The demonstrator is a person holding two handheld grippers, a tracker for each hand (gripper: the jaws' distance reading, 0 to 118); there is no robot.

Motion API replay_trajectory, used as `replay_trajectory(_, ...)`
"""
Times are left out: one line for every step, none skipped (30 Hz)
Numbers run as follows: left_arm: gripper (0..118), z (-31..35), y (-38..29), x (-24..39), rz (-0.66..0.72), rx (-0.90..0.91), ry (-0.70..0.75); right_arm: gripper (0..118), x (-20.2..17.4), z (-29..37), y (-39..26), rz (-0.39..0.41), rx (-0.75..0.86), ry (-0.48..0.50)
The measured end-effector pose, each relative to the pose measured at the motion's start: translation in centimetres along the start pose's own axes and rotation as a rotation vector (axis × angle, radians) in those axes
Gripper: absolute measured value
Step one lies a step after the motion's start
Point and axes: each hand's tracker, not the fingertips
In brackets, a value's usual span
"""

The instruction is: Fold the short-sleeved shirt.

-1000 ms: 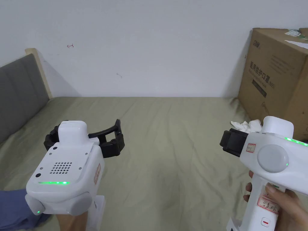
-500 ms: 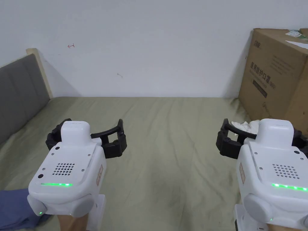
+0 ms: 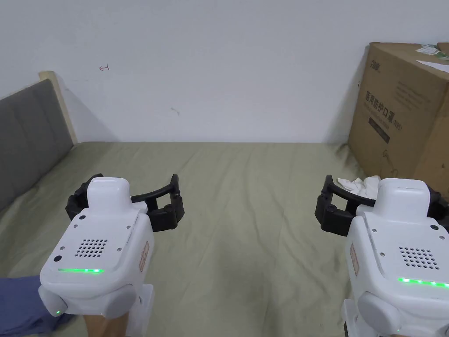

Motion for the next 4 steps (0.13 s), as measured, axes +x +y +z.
replay_trajectory(118, 0.0, -0.01, -0.01, 0.0, 0.0, 0.002, 118, 0.01, -0.02, -0.01, 0.002, 0.001, 0.001)
replay_trajectory(118, 0.0, -0.02, -0.02, 0.0, 0.001, 0.003, 118, 0.02, -0.03, -0.02, 0.002, 0.0, 0.003)
replay_trajectory(118, 0.01, -0.03, 0.0, -0.003, 0.0, 0.002, 118, 0.04, -0.05, -0.01, 0.0, -0.002, 0.002)
replay_trajectory(118, 0.01, -0.05, 0.01, -0.006, 0.0, 0.003, 118, 0.05, -0.04, -0.03, -0.001, -0.002, 0.003)
